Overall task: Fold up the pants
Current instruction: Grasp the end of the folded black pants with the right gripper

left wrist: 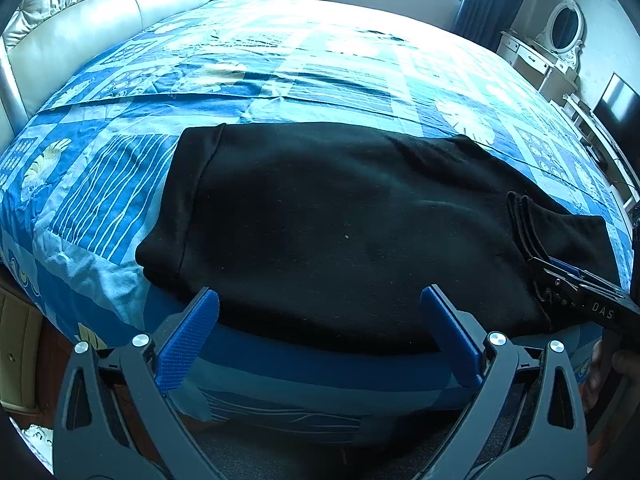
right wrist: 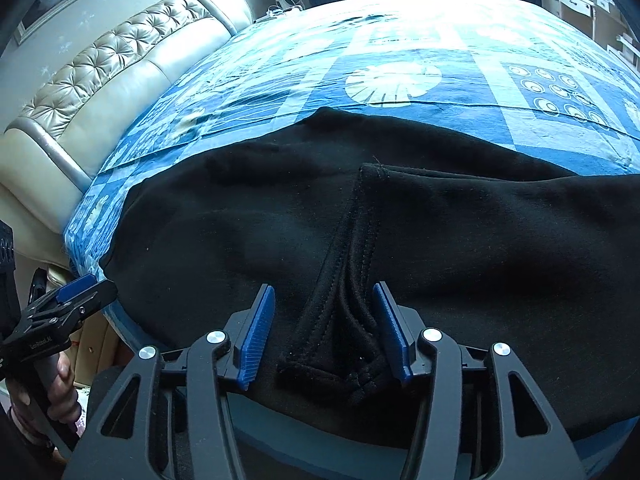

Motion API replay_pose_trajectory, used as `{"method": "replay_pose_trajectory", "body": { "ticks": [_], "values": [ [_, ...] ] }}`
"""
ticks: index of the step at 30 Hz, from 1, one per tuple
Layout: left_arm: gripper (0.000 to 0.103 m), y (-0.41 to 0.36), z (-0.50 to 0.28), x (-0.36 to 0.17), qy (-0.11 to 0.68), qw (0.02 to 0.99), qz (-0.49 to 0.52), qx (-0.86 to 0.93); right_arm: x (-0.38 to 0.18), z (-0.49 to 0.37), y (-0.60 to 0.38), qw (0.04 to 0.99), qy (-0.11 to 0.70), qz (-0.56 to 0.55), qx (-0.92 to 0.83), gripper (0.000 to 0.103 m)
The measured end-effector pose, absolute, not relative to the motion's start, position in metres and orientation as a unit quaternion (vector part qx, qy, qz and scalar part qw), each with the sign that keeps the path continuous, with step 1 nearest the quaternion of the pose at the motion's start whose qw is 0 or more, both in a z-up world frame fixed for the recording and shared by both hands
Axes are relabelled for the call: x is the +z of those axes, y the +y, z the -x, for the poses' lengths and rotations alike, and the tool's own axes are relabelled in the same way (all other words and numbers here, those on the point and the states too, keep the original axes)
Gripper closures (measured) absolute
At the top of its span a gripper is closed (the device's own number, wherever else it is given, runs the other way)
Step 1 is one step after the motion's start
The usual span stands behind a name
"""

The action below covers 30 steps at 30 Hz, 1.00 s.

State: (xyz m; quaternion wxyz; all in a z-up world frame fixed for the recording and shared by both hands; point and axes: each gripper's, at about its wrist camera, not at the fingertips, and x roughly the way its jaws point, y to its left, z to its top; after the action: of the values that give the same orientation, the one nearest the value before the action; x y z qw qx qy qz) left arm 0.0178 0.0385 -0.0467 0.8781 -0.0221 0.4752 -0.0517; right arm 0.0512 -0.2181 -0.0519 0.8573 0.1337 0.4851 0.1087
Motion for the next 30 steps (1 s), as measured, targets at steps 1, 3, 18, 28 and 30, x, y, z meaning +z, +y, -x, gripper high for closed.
{"method": "replay_pose_trajectory", "body": {
  "ticks": [1, 3, 18, 28, 30],
  "values": [
    [0.002, 0.038, -0.018, -0.047, 0.475, 0.878, 0.021, -0.052, -0.052, -0.051, -0.217, 0.857, 0.484, -0.138, 0.109, 0.050],
    [0.002, 0.038, -0.018, -0.047, 0.476, 0.878, 0.021, -0.052, -0.052, -0.051, -0.216, 0.856, 0.484, -0.145, 0.108, 0.049],
    [0.002, 0.038, -0.017, -0.049, 0.474, 0.879, 0.015, -0.051, 0.006, -0.039, -0.211, 0.861, 0.430, -0.194, 0.189, 0.040],
    [0.002, 0.037, -0.016, -0.050, 0.478, 0.876, 0.016, -0.053, 0.023, -0.022, -0.421, 0.867, 0.358, -0.343, 0.043, 0.033],
    [0.002, 0.035, -0.015, -0.051, 0.480, 0.875, 0.014, -0.055, 0.006, -0.020, -0.459, 0.860, 0.357, -0.364, 0.012, 0.033]
  ]
}}
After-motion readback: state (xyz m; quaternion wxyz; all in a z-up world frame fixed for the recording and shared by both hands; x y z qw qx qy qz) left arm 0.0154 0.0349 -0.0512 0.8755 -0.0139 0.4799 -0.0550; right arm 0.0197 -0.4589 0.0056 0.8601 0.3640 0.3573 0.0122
